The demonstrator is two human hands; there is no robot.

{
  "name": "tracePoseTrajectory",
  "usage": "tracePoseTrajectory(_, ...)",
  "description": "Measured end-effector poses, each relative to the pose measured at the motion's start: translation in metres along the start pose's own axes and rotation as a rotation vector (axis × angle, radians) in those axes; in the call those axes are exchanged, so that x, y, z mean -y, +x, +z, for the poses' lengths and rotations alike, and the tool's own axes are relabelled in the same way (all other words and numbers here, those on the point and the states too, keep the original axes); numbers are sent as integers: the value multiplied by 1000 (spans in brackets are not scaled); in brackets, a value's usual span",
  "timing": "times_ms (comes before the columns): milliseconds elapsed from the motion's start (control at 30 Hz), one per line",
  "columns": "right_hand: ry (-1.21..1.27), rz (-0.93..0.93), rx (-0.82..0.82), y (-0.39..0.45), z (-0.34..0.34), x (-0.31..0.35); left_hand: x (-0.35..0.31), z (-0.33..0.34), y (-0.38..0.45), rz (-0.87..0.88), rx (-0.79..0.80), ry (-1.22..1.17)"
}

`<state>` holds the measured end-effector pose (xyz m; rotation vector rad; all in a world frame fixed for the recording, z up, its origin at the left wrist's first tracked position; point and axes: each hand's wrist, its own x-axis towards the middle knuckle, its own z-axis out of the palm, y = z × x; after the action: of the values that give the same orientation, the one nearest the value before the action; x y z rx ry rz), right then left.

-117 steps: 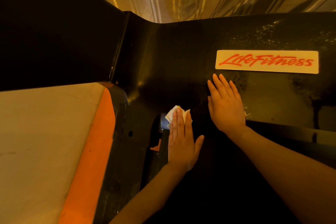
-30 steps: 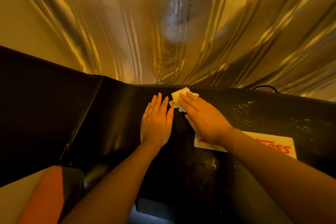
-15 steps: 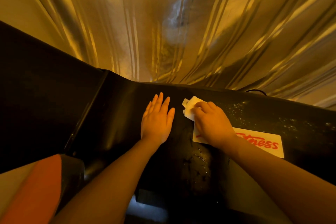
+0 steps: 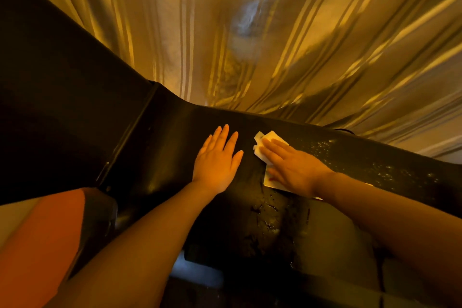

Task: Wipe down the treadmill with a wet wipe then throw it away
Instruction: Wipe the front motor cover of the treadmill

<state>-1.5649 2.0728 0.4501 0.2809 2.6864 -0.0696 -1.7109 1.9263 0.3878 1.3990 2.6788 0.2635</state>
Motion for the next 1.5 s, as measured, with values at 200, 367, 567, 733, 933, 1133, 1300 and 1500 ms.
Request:
tracePoseTrajectory(200,-50,-84,-31,-8,14,-6,-7,0,-6,-38,20,-12)
tracePoseTrajectory(367,-22,-56,-149,-7,24,-12,-12,2,-5,-70,6,-31)
tracePoseTrajectory(567,2,-140,-216,9,36,-24,-13,6,-7,-70,-30,18)
tracePoseTrajectory(733,82,-52,-252,28,24,-38,-13,7,-9,-56,-42,12)
tracePoseTrajectory(933,157,15,-311,38,18,-34,-14,8,-10,-62,-65,-3)
tracePoseTrajectory(1133,206,9,-312,12,40,-10,-14,9,-10,-70,-65,-7)
tracePoseTrajectory(1300,201,4,-322,-4,57,-3,-14,9,-10,-67,-70,1)
tracePoseTrajectory(1500,191,112,-340,16,41,-19,-15,8,-10,-72,-62,2)
